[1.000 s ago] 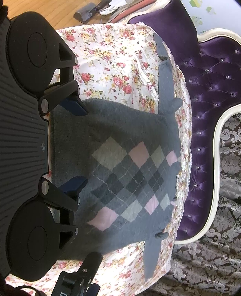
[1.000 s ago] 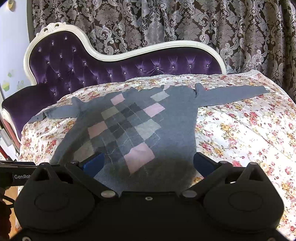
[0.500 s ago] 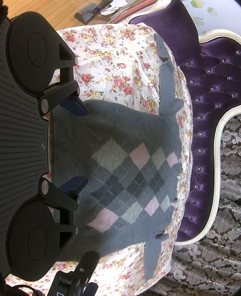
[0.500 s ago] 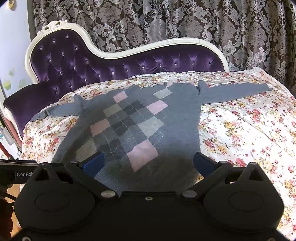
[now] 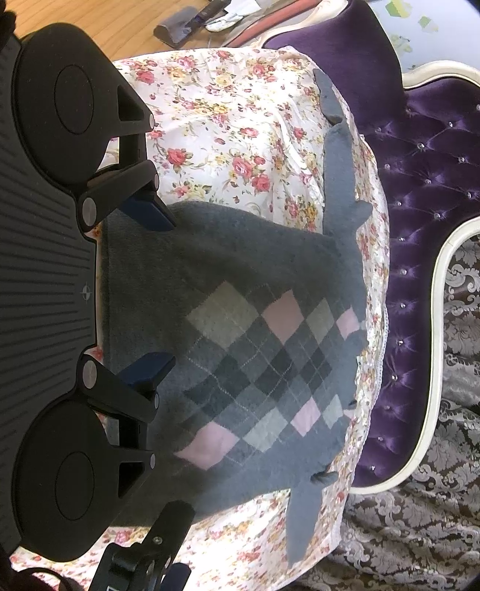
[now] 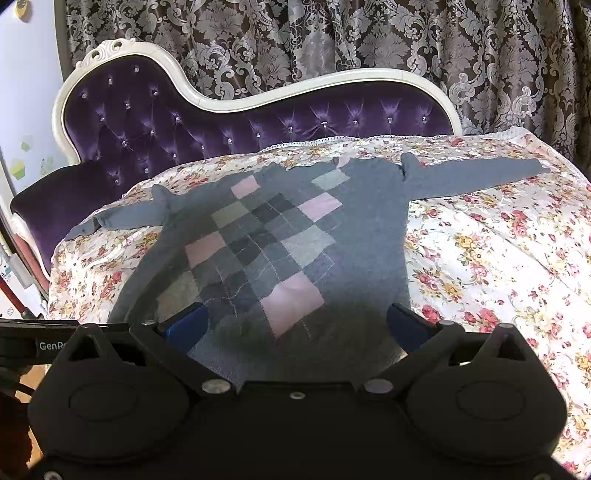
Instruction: Fold small clothes
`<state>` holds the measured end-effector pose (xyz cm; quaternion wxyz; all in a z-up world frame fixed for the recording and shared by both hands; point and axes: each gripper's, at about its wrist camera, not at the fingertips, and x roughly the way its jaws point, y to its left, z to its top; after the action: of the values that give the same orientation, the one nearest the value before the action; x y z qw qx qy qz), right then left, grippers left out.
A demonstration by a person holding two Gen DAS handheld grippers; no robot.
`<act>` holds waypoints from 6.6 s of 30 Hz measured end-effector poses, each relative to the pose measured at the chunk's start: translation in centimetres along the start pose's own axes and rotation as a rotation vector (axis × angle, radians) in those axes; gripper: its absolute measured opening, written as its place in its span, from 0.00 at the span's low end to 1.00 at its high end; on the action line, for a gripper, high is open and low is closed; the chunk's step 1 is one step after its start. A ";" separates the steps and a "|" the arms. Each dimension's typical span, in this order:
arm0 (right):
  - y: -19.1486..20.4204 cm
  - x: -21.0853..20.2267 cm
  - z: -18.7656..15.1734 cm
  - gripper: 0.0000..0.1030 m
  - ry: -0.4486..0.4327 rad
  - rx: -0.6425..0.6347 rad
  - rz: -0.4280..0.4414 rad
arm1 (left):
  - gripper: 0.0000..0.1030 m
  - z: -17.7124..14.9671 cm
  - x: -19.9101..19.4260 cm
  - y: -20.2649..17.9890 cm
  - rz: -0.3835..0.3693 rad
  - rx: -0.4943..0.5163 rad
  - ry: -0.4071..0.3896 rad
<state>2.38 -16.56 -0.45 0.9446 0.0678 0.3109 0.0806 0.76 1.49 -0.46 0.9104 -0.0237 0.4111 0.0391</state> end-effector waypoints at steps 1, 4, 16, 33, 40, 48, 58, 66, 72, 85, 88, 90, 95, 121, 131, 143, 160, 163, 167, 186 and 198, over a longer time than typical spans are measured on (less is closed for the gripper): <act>0.0 0.0 0.0 0.99 0.002 -0.001 0.001 | 0.69 0.0 0.0 0.0 0.001 -0.001 0.001; 0.1 0.1 0.0 0.99 0.005 0.000 0.003 | 0.69 0.0 0.1 0.1 0.002 -0.004 0.004; 0.0 0.3 -0.2 0.99 0.019 0.013 0.020 | 0.69 -0.1 0.4 0.5 0.007 -0.014 0.012; -0.2 1.0 -0.1 0.99 0.041 0.037 0.041 | 0.69 0.3 1.2 0.5 0.005 -0.017 0.024; -0.8 1.5 0.0 0.99 0.052 0.062 0.049 | 0.69 0.5 1.9 0.4 -0.003 -0.020 0.034; -1.0 2.1 0.3 0.99 0.056 0.067 0.059 | 0.69 1.0 2.7 0.2 0.001 -0.019 0.023; -3.5 4.1 1.5 0.99 0.057 0.149 0.105 | 0.69 2.8 6.1 0.2 -0.044 -0.025 0.005; -10.9 8.2 5.7 0.99 0.012 0.233 0.060 | 0.69 5.0 9.5 -1.3 -0.024 0.015 -0.068; -18.4 11.7 10.0 0.99 -0.040 0.271 -0.084 | 0.69 5.7 11.8 -2.6 -0.002 0.055 -0.055; -33.4 18.5 14.9 0.80 -0.096 0.470 -0.277 | 0.91 3.7 12.9 -2.5 -0.062 0.053 -0.114; -36.0 19.8 15.2 0.80 -0.117 0.530 -0.307 | 0.94 3.7 13.2 -2.7 -0.072 0.069 -0.105; -37.5 20.7 15.3 0.80 -0.128 0.573 -0.320 | 0.94 3.6 13.3 -2.6 -0.079 0.061 -0.103; -39.5 22.3 15.7 0.80 -0.187 0.609 -0.325 | 0.95 3.5 13.5 -2.5 -0.085 0.055 -0.100; -37.5 9.6 18.3 0.10 -0.218 0.378 -0.399 | 0.95 3.4 13.4 -2.3 -0.094 0.045 -0.115; -24.3 10.1 24.6 0.10 -0.275 0.057 -0.269 | 0.95 3.3 13.3 -2.1 -0.111 0.030 -0.124; 2.6 21.2 22.3 0.10 -0.121 -0.297 0.269 | 0.95 3.1 13.2 -1.6 -0.140 0.001 -0.137; -3.4 20.4 15.7 0.53 -0.043 -0.230 0.225 | 0.88 5.4 10.8 -0.3 -0.217 -0.008 -0.106; -7.3 19.6 14.6 0.54 -0.034 -0.180 0.152 | 0.88 7.4 10.1 0.4 -0.201 0.008 -0.137; -11.0 18.6 13.7 0.53 -0.022 -0.087 0.100 | 0.88 10.4 11.8 0.4 -0.093 0.081 -0.186; -16.5 20.6 14.1 0.54 -0.028 0.064 0.064 | 0.66 15.3 21.5 4.4 0.008 -0.056 -0.109; -18.0 25.0 14.7 0.23 0.059 0.138 0.084 | 0.66 14.4 20.2 7.4 -0.036 -0.144 -0.110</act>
<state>33.00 -30.43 -6.39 0.9239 0.1433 0.3402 0.1005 24.12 10.95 -6.19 0.9281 -0.0945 0.3563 0.0534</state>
